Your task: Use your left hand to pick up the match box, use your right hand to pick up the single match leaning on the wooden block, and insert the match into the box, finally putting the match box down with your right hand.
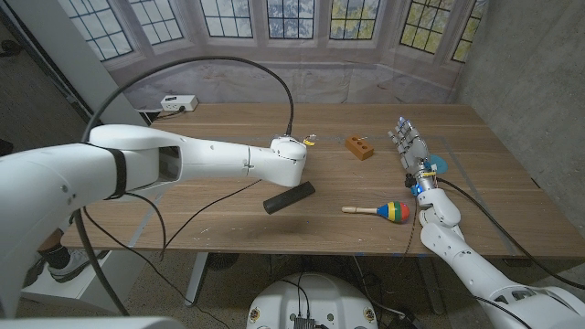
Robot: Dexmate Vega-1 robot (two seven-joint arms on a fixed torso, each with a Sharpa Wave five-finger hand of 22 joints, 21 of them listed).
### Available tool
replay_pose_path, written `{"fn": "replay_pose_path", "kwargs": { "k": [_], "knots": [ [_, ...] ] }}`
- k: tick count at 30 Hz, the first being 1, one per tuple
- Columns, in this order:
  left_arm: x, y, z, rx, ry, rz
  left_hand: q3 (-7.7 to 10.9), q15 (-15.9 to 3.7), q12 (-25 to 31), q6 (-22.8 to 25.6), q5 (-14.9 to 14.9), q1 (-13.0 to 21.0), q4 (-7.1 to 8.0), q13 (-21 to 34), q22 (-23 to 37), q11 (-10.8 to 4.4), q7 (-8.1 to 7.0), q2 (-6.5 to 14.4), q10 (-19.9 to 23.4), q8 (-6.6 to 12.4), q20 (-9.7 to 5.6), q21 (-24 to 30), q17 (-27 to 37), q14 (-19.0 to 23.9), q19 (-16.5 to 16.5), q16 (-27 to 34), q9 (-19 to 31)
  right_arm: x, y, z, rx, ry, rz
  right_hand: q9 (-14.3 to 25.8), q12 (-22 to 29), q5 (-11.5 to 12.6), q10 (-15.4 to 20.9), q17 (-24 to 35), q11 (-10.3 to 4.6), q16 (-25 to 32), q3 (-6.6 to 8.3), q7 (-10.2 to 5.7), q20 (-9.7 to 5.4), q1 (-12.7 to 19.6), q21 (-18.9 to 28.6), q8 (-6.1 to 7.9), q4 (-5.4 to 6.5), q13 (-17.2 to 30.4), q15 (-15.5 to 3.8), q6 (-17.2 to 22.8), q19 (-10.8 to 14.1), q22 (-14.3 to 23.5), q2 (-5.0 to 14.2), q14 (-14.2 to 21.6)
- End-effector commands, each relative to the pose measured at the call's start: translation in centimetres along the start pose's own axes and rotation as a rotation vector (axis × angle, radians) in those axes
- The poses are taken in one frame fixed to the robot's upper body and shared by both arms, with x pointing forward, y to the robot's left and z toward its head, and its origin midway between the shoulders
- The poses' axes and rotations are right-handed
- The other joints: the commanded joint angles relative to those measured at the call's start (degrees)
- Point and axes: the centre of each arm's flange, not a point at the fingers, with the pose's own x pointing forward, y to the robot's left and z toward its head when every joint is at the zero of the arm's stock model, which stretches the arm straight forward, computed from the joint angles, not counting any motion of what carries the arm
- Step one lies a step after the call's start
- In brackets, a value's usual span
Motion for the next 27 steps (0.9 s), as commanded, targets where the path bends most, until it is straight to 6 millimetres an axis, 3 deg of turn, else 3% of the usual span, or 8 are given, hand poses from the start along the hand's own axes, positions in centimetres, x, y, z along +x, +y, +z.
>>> {"fn": "replay_pose_path", "kwargs": {
  "k": [1,27],
  "knots": [
    [0.17,-0.32,0.08,0.004,-0.002,0.017,-0.04,0.18,0.27,1.21,0.16,3.00,-0.07,0.10,0.15,0.07,-0.07,1.98,0.72,0.61,0.05,0.55,-0.05,0.92,0.88,0.19,0.26,0.04,-0.21,-0.30,0.006,0.004,-0.004,0.27,-0.04,-0.07,0.33,0.16,0.06,0.35,0.23,-0.01,-1.36,0.48,0.08,0.00,-0.15,0.27,-1.02,0.45,0.51,0.27,0.05,0.15],
    [0.11,-1.06,0.27,0.008,-0.011,0.035,0.63,-0.09,0.66,4.98,0.45,5.14,-0.47,0.08,0.22,0.04,-0.20,2.08,3.42,1.50,-0.59,1.03,-0.16,3.27,2.44,0.34,0.75,0.16,-0.22,-0.46,0.005,0.020,0.002,0.28,-0.04,-0.08,0.34,0.17,0.07,0.36,0.29,0.03,-1.41,0.43,0.06,-0.03,-0.19,0.27,-0.96,0.43,0.57,0.28,0.04,0.19]
  ]
}}
